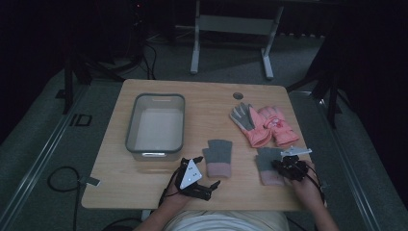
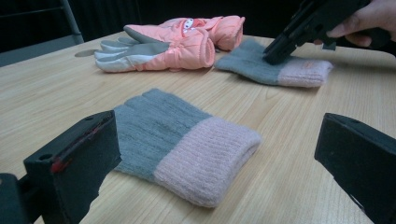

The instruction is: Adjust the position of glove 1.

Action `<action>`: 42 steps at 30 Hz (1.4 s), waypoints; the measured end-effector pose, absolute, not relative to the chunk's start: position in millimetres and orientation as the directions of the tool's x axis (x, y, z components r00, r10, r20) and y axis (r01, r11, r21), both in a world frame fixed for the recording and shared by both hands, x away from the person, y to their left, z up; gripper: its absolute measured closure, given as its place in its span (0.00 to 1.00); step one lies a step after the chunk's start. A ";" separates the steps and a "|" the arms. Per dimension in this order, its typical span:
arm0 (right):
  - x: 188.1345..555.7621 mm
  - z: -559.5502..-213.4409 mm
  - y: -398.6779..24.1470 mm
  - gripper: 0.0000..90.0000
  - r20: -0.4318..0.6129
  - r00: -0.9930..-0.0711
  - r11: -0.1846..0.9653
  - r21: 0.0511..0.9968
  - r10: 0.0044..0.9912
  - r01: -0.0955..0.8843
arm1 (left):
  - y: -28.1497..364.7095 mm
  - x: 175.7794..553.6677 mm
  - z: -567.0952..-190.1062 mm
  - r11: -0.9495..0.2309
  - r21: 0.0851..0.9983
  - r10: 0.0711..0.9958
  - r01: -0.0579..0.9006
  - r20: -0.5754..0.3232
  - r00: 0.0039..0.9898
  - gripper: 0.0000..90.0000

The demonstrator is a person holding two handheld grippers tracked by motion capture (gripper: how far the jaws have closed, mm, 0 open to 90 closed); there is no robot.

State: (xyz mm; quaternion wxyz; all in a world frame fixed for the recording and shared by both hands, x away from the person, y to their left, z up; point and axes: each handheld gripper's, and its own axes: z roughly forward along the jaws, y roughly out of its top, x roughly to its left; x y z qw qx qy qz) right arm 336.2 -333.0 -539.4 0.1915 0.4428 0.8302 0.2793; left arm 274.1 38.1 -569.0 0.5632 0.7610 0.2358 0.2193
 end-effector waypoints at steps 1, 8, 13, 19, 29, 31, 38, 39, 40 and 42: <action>335.8 -535.9 -334.3 0.94 -0.071 -0.527 0.445 0.637 0.847 0.629 | 38.4 274.0 -569.0 -0.254 0.961 0.606 0.111 0.069 0.792 0.00; 331.0 -496.5 -338.0 0.94 -0.049 -0.511 0.389 0.711 0.858 0.585 | 38.2 274.0 -569.0 -0.254 0.961 0.607 0.111 0.069 0.792 0.00; 332.3 -472.7 -324.4 0.94 -0.031 -0.543 0.378 0.751 0.839 0.541 | 38.0 273.9 -569.0 -0.257 0.960 0.606 0.111 0.071 0.792 0.00; 339.6 -456.2 -296.0 0.94 -0.028 -0.596 0.399 0.768 0.802 0.501 | 38.4 274.1 -569.0 -0.256 0.960 0.606 0.110 0.071 0.793 0.00; 351.2 -459.8 -234.6 0.94 0.010 -0.683 0.428 0.772 0.731 0.469 | 38.4 274.1 -569.0 -0.255 0.961 0.609 0.112 0.069 0.790 0.00; 351.9 -463.6 -221.3 0.94 0.032 -0.687 0.420 0.770 0.726 0.480 | 38.2 273.9 -569.0 -0.256 0.960 0.609 0.110 0.072 0.790 0.00; 355.2 -485.0 -183.8 0.94 0.070 -0.678 0.412 0.747 0.732 0.522 | 37.8 273.5 -569.0 -0.258 0.960 0.609 0.108 0.074 0.790 0.00; 355.8 -488.7 -181.0 0.94 0.079 -0.673 0.411 0.739 0.735 0.534 | 37.8 273.5 -569.0 -0.258 0.960 0.609 0.109 0.074 0.790 0.00; 356.5 -492.3 -178.8 0.94 0.086 -0.673 0.414 0.729 0.735 0.545 | 37.9 273.6 -569.0 -0.259 0.960 0.608 0.109 0.075 0.790 0.00; 358.9 -498.8 -175.9 0.94 0.113 -0.659 0.396 0.720 0.743 0.570 | 37.7 273.7 -569.0 -0.261 0.959 0.607 0.110 0.074 0.791 0.00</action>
